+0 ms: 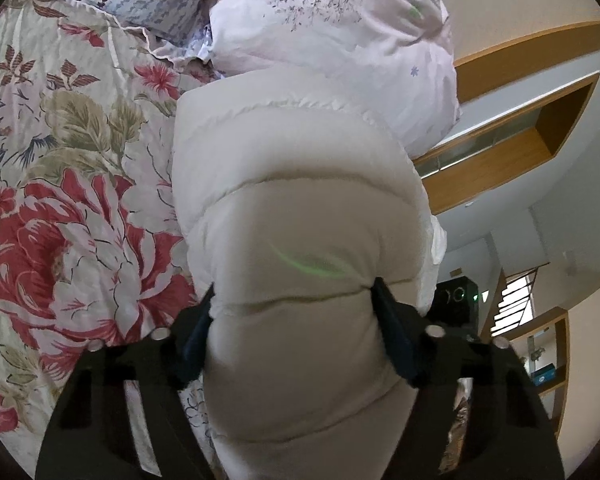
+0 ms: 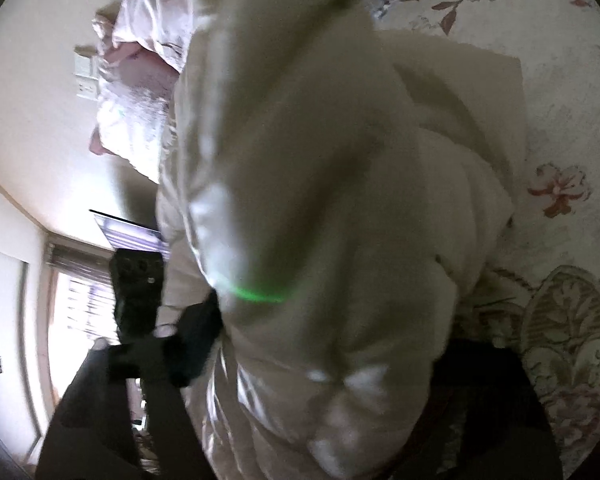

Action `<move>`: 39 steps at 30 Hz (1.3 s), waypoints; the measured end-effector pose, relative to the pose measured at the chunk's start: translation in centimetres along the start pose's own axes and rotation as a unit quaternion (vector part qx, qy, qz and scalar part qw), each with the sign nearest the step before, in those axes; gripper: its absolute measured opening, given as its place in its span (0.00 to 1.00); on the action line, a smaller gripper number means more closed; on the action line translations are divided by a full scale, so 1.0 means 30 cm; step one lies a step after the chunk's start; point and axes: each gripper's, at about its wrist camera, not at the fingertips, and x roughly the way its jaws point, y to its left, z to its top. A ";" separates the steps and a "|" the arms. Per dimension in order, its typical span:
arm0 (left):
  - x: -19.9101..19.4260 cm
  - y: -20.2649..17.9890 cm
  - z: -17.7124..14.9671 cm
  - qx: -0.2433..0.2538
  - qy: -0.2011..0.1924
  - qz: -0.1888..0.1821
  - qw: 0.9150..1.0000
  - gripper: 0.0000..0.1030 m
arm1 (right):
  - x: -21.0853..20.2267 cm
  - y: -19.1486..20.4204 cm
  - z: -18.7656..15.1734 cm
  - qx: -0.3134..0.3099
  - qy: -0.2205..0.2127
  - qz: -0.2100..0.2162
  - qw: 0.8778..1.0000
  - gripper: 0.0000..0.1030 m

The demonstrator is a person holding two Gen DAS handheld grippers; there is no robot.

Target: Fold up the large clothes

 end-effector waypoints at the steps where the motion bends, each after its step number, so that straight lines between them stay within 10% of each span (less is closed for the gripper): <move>1: -0.005 -0.001 -0.002 0.000 -0.002 -0.003 1.000 0.62 | -0.005 0.005 -0.003 -0.002 -0.004 0.007 1.000 0.52; 16: -0.204 -0.053 0.001 0.045 -0.071 -0.038 0.996 0.49 | 0.016 0.185 -0.003 -0.066 -0.018 0.053 0.996 0.33; 34: -0.398 0.114 0.122 0.043 -0.125 0.054 0.990 0.49 | 0.296 0.371 0.098 -0.140 -0.003 -0.008 0.990 0.33; 39: -0.335 0.184 0.157 0.032 -0.111 0.098 0.988 0.52 | 0.376 0.314 0.113 -0.092 0.004 -0.040 0.995 0.46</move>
